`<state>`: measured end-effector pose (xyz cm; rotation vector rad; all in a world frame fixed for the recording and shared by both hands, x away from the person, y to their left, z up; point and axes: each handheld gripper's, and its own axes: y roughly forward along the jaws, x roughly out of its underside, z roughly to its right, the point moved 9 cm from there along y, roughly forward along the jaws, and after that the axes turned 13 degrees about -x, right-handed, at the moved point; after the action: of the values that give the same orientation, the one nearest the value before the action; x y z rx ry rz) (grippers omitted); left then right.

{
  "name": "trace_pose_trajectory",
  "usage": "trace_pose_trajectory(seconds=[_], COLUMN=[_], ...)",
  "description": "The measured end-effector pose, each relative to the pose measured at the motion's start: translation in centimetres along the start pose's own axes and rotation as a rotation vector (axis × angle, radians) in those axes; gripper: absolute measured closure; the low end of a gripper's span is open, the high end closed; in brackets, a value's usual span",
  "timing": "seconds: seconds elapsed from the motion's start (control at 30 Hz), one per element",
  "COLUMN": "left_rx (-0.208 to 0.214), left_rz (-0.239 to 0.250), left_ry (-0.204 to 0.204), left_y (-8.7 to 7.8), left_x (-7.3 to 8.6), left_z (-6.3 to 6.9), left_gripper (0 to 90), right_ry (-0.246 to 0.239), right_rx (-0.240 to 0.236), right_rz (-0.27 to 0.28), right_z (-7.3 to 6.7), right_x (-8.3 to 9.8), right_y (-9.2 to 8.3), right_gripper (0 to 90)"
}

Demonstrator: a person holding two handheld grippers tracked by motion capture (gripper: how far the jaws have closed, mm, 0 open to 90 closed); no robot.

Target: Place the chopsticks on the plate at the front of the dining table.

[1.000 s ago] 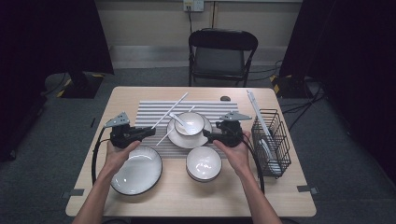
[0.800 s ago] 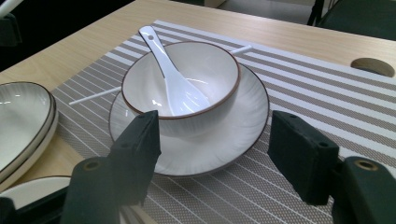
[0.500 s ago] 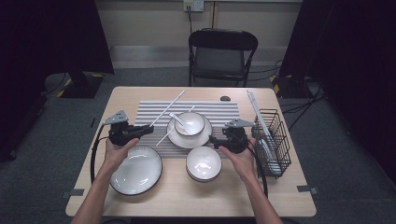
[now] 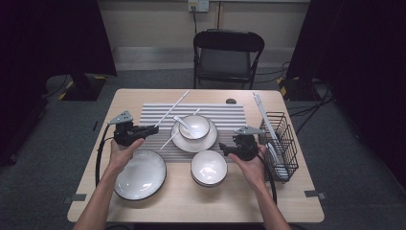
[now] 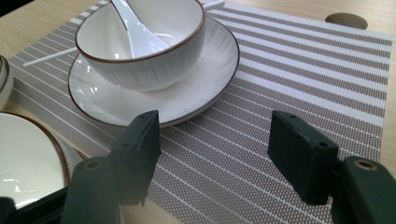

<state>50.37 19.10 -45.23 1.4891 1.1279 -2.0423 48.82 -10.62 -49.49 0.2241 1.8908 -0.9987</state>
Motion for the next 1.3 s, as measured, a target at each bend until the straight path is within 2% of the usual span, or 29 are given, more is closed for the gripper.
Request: trace_pose_trajectory(seconds=[0.07, 0.17, 0.23, 0.27, 0.4, 0.53, 0.67, 0.73, 0.83, 1.0, 1.07, 1.3], left_rx=[-0.006, 0.001, 0.012, -0.002, -0.005, -0.011, -0.004, -0.019, -0.024, -0.043, -0.036, -0.046], left_rz=[-0.007, 0.011, 0.003, 0.000, 0.005, -0.022, -0.033, -0.040, -0.053, -0.082, -0.082, -0.096], left_ry=[0.008, 0.016, 0.011, 0.015, 0.021, 0.014, -0.014, -0.013, -0.018, -0.025, -0.029, -0.046], left_y=[0.1, 0.1, 0.3, 0.5, 1.0, 1.7, 2.0, 2.2, 2.3, 2.8, 3.0, 3.2], left_x=[-0.2, -1.2, -1.5, -1.6, -2.1, -1.5, -0.8, -0.6, -0.2, 0.5, 0.7, 1.2], left_z=[0.1, 0.2, 0.1, 0.0, -0.3, -0.6, -1.0, -1.1, -1.4, -1.8, -1.8, -2.4], left_gripper=[85.9, 85.9, 85.9, 85.9, 85.9, 85.9, 85.9, 85.9, 85.9, 85.8, 85.9, 85.8], right_ry=[-0.001, 0.007, 0.013, 0.011, 0.013, 0.014, 0.022, 0.022, 0.025, 0.034, 0.021, 0.029], right_rx=[0.001, 0.006, 0.014, 0.017, 0.023, 0.026, 0.032, 0.035, 0.043, 0.046, 0.051, 0.060], right_rz=[-0.007, -0.010, -0.018, -0.024, -0.036, -0.044, -0.062, -0.079, -0.072, -0.112, -0.133, -0.145], right_z=[0.1, 0.3, 0.5, 0.6, 0.7, 0.7, 0.9, 0.9, 1.0, 1.3, 1.4, 1.6], right_x=[0.3, 0.6, 0.8, 0.9, 1.2, 1.8, 2.7, 3.0, 3.1, 4.6, 4.9, 5.5], right_y=[0.1, 0.1, 0.2, 0.1, 0.1, 0.3, 0.5, 0.6, 0.7, 1.2, 1.5, 2.0], right_gripper=[33.8, 33.6, 33.4, 33.3, 32.3, 32.1, 30.3, 30.4, 30.0, 30.4, 29.9, 29.1])
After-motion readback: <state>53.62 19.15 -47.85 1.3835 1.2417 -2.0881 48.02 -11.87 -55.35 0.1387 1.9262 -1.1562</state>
